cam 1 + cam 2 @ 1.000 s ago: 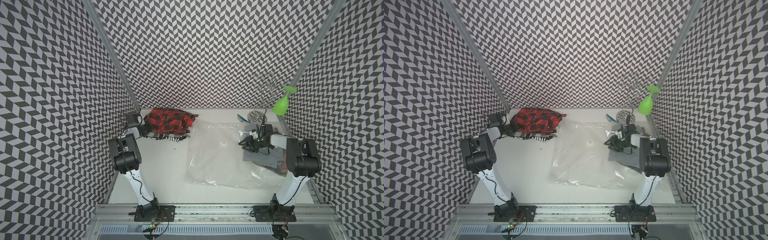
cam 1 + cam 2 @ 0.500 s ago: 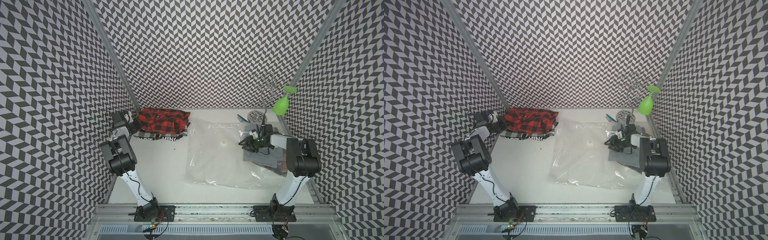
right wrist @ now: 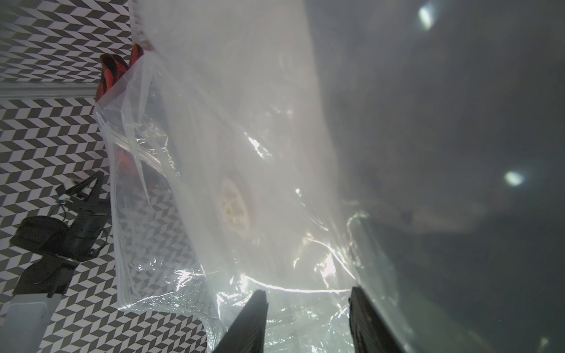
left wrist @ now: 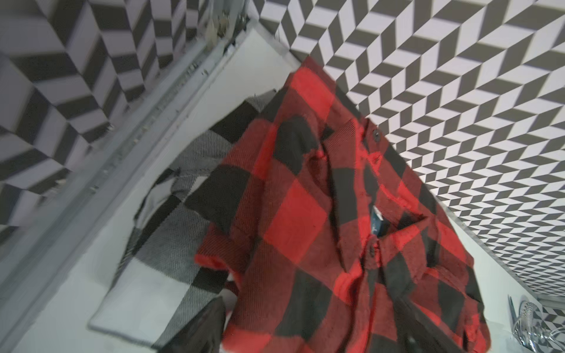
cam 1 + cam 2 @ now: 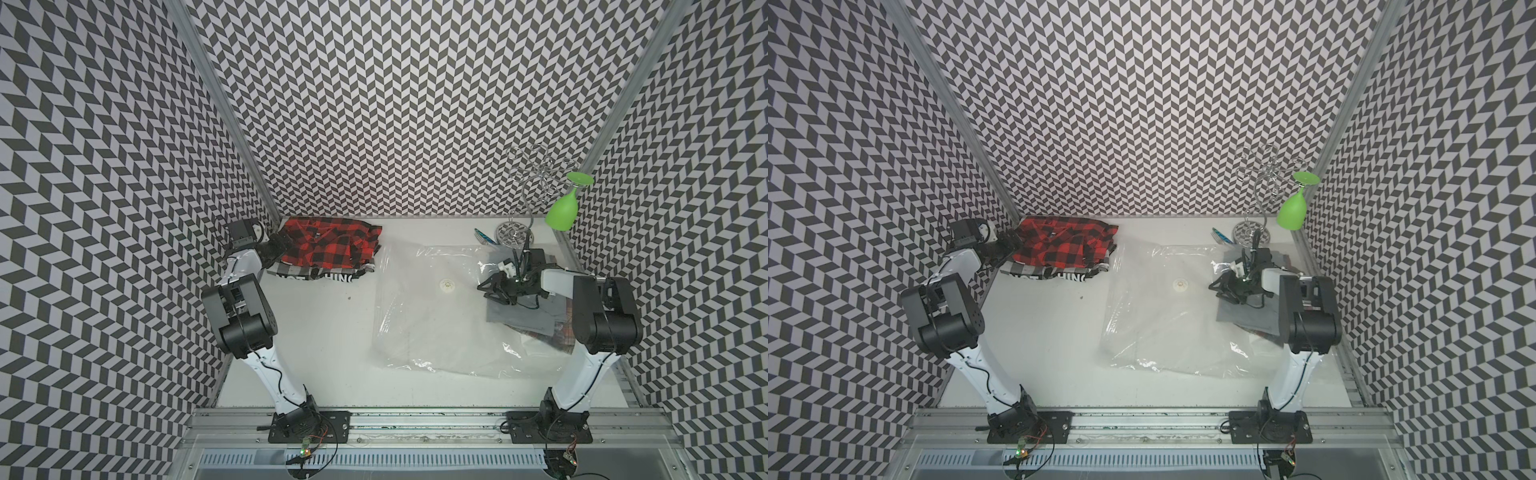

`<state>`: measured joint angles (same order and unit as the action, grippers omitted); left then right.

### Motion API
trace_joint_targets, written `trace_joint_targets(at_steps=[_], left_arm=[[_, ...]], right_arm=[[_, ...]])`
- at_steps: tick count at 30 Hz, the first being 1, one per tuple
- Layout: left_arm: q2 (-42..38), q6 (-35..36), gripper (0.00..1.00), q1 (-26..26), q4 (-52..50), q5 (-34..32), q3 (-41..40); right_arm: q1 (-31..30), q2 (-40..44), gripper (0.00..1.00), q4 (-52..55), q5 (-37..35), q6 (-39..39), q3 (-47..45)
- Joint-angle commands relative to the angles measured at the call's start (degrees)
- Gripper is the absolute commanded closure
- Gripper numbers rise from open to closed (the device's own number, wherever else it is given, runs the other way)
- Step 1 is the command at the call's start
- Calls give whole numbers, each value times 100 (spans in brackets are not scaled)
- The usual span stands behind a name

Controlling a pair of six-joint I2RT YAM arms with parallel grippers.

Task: Take the shirt out of the vacuum bag
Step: Adjust the shirt at the corner of the board.

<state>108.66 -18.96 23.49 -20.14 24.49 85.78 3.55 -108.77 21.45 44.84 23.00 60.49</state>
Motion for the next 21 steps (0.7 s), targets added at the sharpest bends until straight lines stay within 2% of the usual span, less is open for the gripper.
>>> trace_joint_targets(at_steps=[1,4,7,10,15,21], left_arm=[[-687,144,11,-327,-534,-774,347],[-1100,26,11,-481,-671,-1277,114],[-1402,69,11,-794,-472,-1237,-176],[-1305,202,13,-1304,-314,-910,-241],[-944,356,22,-2381,-241,-814,-292],[-1064,158,37,-3205,12,-289,-992]], right_arm=[[44,5,53,-132,-254,-4,55],[40,34,53,-150,-252,43,77],[43,80,53,-150,-303,55,94],[40,135,53,-142,-356,49,102],[40,293,53,-57,-446,20,136],[40,547,53,69,-555,-92,112]])
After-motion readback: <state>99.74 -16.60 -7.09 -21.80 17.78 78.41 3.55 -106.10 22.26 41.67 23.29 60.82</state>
